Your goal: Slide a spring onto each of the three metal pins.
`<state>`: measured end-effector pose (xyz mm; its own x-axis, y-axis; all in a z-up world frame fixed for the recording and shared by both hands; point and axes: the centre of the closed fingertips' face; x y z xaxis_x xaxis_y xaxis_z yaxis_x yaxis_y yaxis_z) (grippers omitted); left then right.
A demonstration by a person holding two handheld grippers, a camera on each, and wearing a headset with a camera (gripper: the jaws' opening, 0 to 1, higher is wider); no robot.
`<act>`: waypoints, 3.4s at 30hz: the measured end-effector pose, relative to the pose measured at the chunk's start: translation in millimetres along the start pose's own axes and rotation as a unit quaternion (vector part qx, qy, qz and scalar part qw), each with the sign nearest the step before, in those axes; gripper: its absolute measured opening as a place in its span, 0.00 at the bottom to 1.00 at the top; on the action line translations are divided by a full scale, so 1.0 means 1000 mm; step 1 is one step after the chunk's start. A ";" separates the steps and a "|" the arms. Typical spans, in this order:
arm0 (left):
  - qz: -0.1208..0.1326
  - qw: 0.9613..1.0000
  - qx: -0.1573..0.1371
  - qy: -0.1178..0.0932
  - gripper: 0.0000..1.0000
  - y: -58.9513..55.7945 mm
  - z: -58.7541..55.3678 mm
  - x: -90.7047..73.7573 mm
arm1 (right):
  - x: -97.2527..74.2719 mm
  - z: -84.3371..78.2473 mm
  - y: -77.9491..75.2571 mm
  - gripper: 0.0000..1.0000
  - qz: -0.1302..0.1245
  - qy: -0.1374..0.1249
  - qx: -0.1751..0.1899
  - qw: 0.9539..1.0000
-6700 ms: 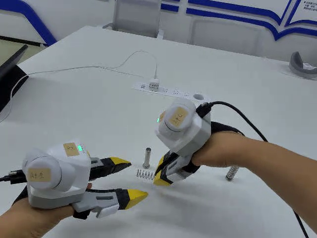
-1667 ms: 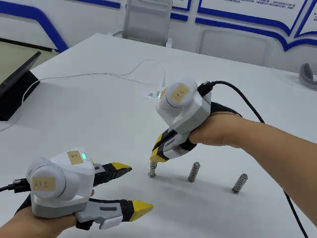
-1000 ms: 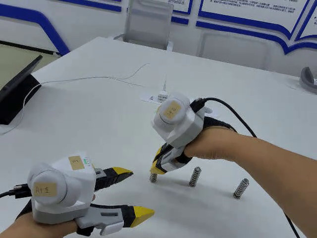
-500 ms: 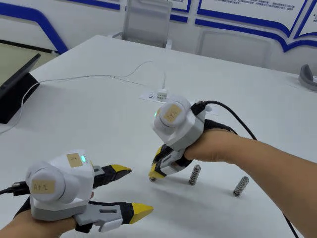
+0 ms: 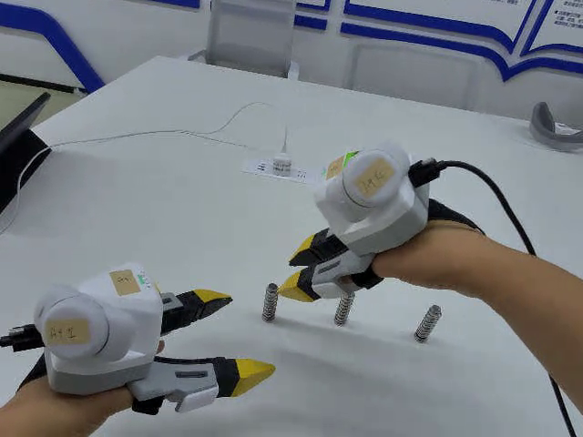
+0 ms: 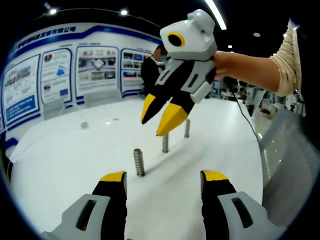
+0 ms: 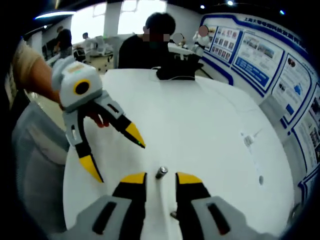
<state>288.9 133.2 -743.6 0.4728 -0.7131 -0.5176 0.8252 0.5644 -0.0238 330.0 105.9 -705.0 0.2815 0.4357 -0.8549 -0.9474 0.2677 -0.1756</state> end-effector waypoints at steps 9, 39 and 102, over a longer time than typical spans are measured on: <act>0.003 1.000 0.000 -0.002 0.62 0.002 0.004 0.000 | -0.021 -0.022 0.003 0.25 -0.014 -0.027 0.031 0.999; 0.006 1.000 0.006 -0.001 0.69 0.001 0.011 0.001 | -0.074 -0.107 0.010 0.32 -0.070 -0.102 0.147 0.981; 0.007 1.000 0.002 0.011 0.75 0.001 0.005 0.003 | -0.082 -0.168 -0.003 0.55 -0.136 -0.147 0.240 0.950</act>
<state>292.0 129.8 -741.1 0.4780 -0.6954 -0.5366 0.8197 0.5727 -0.0120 283.8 -74.7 -716.6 0.6031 0.4972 -0.6237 -0.6750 0.7348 -0.0670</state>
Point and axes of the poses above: the centre of the closed fingertips' face, and the gripper's own axes: x roughly forward along the fingers, y roughly to its left, z roughly out of its top, and after that the axes turned 12 degrees about y, right-handed
